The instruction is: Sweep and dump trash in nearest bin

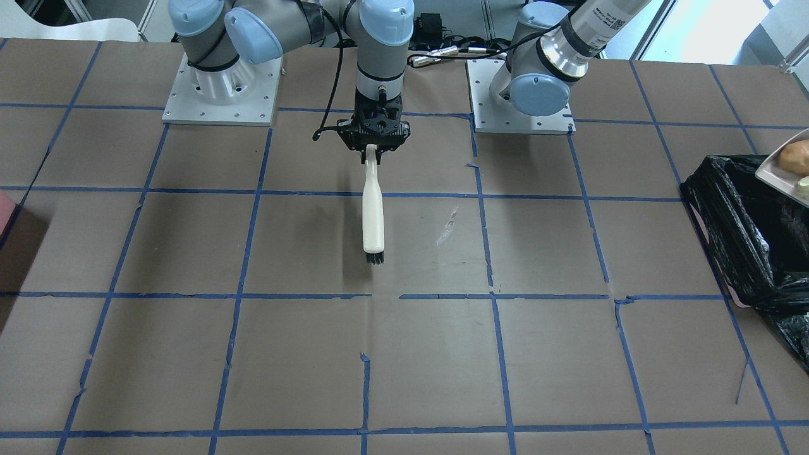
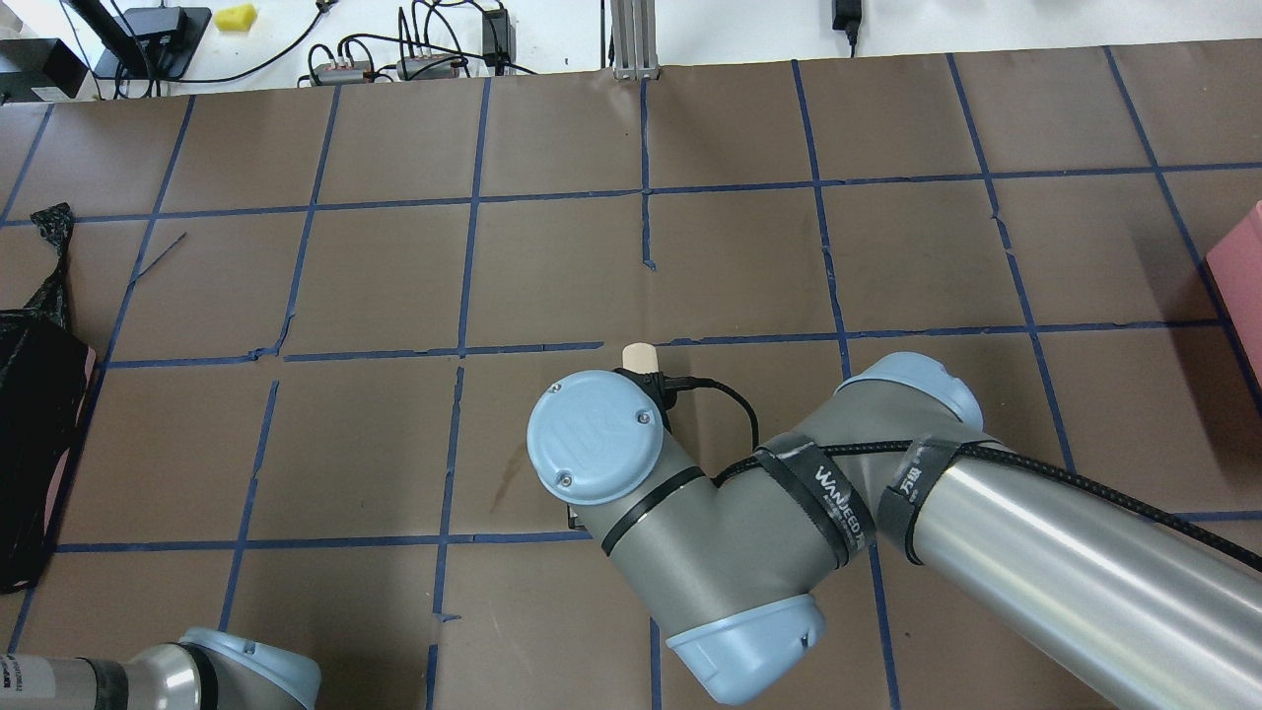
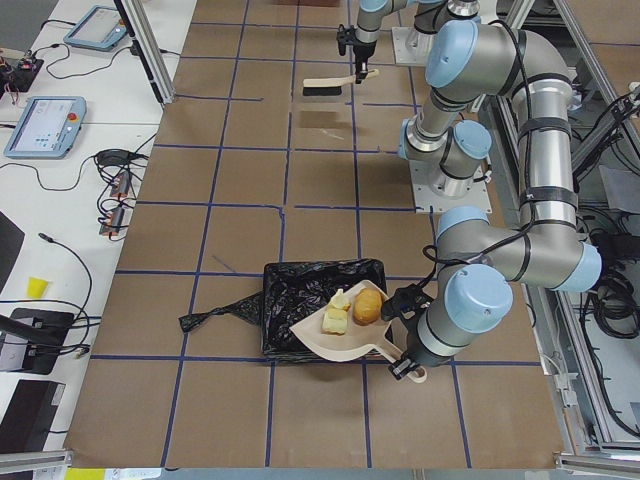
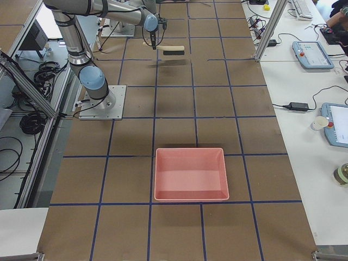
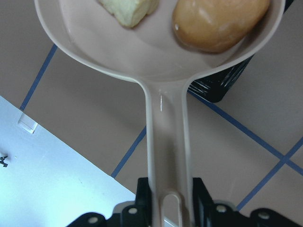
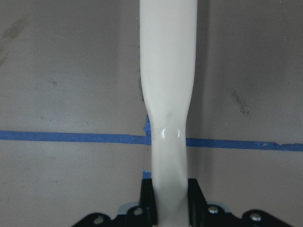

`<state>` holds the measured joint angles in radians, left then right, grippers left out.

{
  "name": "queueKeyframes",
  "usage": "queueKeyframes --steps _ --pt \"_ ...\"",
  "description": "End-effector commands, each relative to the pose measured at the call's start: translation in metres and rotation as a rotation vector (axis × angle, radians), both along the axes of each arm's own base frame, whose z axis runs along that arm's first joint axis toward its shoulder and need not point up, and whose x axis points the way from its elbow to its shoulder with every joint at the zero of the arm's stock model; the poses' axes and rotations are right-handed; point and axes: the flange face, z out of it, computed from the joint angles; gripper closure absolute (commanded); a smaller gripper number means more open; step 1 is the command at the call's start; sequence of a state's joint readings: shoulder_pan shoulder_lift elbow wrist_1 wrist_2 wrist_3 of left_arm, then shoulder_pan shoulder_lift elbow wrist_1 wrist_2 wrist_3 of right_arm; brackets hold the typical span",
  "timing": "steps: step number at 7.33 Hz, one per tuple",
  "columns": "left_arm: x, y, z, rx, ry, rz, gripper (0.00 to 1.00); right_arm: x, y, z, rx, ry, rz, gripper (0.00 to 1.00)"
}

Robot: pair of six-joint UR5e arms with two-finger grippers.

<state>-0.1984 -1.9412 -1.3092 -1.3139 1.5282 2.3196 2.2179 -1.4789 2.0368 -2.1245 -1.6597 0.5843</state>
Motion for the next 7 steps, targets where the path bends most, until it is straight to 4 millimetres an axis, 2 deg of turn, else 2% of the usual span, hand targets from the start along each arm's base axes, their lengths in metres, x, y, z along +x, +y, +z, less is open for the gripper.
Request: queueKeyframes --steps 1,2,3,5,7 --pt "-0.017 -0.034 0.003 0.085 -0.055 -0.061 0.97 0.004 -0.001 0.006 -0.019 -0.022 -0.017 0.86" --pt "-0.015 -0.042 -0.006 0.081 -0.072 -0.071 0.97 0.003 0.000 0.006 -0.019 -0.020 -0.009 0.86" --pt "-0.023 -0.050 0.003 0.080 -0.097 -0.092 0.97 0.003 0.001 0.004 -0.016 -0.016 -0.008 0.86" --pt "-0.052 -0.086 0.025 0.152 -0.187 -0.188 0.97 0.002 0.001 0.005 -0.021 -0.018 -0.018 0.86" --pt "-0.060 -0.092 0.029 0.171 -0.206 -0.219 0.97 0.002 0.001 0.005 -0.023 -0.012 -0.015 0.85"
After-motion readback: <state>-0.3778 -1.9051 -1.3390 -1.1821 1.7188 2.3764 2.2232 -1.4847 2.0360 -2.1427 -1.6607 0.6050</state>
